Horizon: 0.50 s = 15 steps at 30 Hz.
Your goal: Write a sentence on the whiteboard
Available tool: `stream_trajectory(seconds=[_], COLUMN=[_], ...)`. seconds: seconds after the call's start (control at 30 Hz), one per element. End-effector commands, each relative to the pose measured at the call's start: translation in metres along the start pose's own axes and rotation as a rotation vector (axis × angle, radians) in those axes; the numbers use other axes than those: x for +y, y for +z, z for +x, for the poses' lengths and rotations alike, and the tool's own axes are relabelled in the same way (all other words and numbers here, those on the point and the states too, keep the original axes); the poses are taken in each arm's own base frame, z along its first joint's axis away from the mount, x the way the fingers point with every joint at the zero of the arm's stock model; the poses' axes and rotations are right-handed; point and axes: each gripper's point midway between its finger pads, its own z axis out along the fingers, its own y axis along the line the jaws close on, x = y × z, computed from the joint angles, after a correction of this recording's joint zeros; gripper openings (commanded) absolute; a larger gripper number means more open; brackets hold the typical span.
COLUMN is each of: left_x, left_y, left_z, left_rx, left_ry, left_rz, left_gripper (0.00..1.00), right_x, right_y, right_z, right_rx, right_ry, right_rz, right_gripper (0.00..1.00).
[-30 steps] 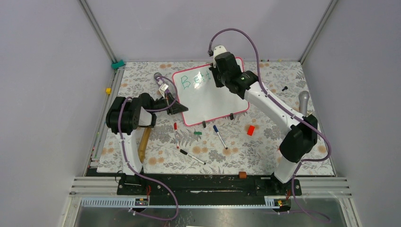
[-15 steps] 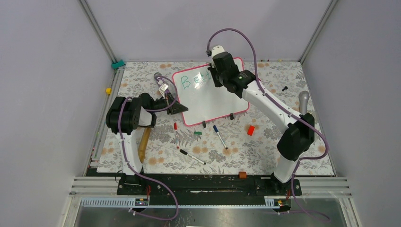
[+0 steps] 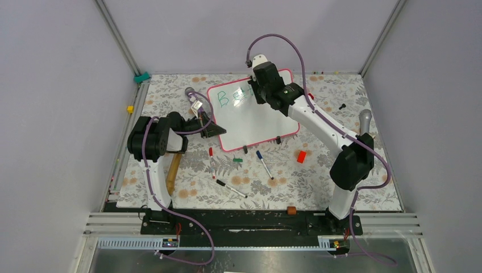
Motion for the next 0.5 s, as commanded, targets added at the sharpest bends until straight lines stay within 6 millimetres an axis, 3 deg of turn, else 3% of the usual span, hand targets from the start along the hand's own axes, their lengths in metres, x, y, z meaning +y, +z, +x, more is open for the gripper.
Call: stream_trajectory(seconds=[0.0,0.47], left_x=[-0.0143,-0.0143], left_y=[0.0016,0.0009], left_z=[0.0269,0.0267], left_rx=[0.102,0.102], left_ry=[0.091,0.091], left_rz=[0.122,0.121], left_gripper=[0.00,0.00], right_x=[-0.0005,-0.0038], right_y=[-0.0035,0.0018], right_z=[-0.0168,-0.0130], right_rx=[-0.036,-0.016], right_ry=[-0.014,-0.029], right_rz=[0.025,0.053], right_gripper=[0.00,0.00])
